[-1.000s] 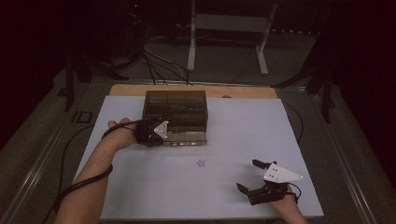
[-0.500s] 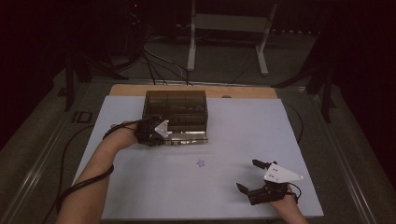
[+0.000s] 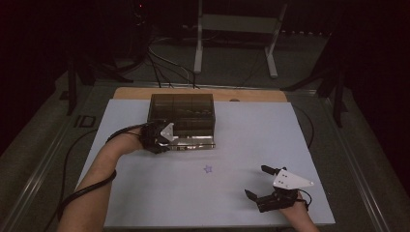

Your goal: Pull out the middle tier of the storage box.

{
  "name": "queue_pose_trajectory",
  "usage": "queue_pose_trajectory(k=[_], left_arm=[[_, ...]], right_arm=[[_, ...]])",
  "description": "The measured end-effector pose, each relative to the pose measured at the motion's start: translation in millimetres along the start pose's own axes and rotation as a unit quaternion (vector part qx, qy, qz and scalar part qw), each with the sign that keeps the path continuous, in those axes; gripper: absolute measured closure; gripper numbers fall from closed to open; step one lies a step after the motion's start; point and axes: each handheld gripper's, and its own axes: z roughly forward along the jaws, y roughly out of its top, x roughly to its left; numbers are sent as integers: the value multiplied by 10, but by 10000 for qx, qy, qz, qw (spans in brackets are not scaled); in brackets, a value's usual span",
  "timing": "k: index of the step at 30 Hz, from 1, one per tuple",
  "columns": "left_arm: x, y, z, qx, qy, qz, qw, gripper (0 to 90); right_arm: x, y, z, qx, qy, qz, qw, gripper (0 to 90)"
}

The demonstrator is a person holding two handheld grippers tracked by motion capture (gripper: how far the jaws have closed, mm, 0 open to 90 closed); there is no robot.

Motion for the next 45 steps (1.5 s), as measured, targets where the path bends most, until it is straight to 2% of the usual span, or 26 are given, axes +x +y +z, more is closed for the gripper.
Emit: queue_pose_trajectory(k=[1, 2, 3, 5, 8, 10, 12, 13, 14, 16, 19, 21, 26, 28, 30, 32, 35, 39, 45], left_arm=[[7, 7, -12, 4, 15, -178, 9998, 645], [7, 7, -12, 4, 15, -178, 9998, 633], [14, 11, -38, -98, 18, -356, 9993, 609], [16, 17, -63, -176, 35, -500, 9986, 530], [12, 26, -99, -316, 73, -689, 9971, 433], [4, 32, -126, -333, 168, -732, 9966, 359], [2, 36, -153, -372, 178, -894, 9951, 268], [10, 31, -174, -401, 52, -961, 9945, 226], [3, 29, -186, -457, 36, -1009, 9938, 158], [5, 22, -221, -545, 75, -1141, 9919, 146], [-9, 7, -264, -653, 99, -1252, 9899, 58], [-20, 3, -279, -701, 96, -1264, 9895, 39], [-82, -11, -363, -883, 165, -1406, 9860, 7], [-98, -16, -391, -965, 76, -1630, 9819, 1], [-123, -25, -424, -1043, 117, -1708, 9797, 1], [-158, -38, -454, -1192, 134, -1817, 9760, 1], [-211, -66, -496, -1294, 196, -1832, 9743, 1], [-274, -105, -515, -1311, 280, -1851, 9735, 1], [-424, -228, -539, -1370, 381, -1957, 9703, 1]], right_arm=[[-1, 0, 0, 2, -3, -2, 10000, 4], [-2, 0, 0, 1, -2, 6, 10000, 4], [-1, 1, -1, -2, -5, 3, 10000, 4], [2, 1, -2, 5, -7, -1, 10000, 3], [0, 1, -2, -1, -8, 1, 10000, 3], [0, 0, -1, 6, -10, -5, 10000, 4], [-1, 0, -1, 4, -9, 1, 10000, 3], [-1, 1, 0, -1, -17, 2, 10000, 4], [0, 1, -1, 2, -17, 1, 10000, 3], [0, 0, -2, 1, -20, -6, 10000, 3], [3, 1, -3, 5, -22, -2, 10000, 3], [3, 1, -3, 9, -22, -4, 10000, 3], [2, 0, 0, 18, -27, -4, 10000, 4], [2, 1, -3, 9, -31, -3, 10000, 4], [4, 1, -4, 12, -33, -4, 10000, 4], [2, 0, -4, 9, -24, 1, 10000, 3], [6, 1, -3, 19, -28, -4, 10000, 4], [4, 2, -4, 8, -33, 0, 10000, 3], [3, -1, 1, 21, -41, 15, 10000, 3]])
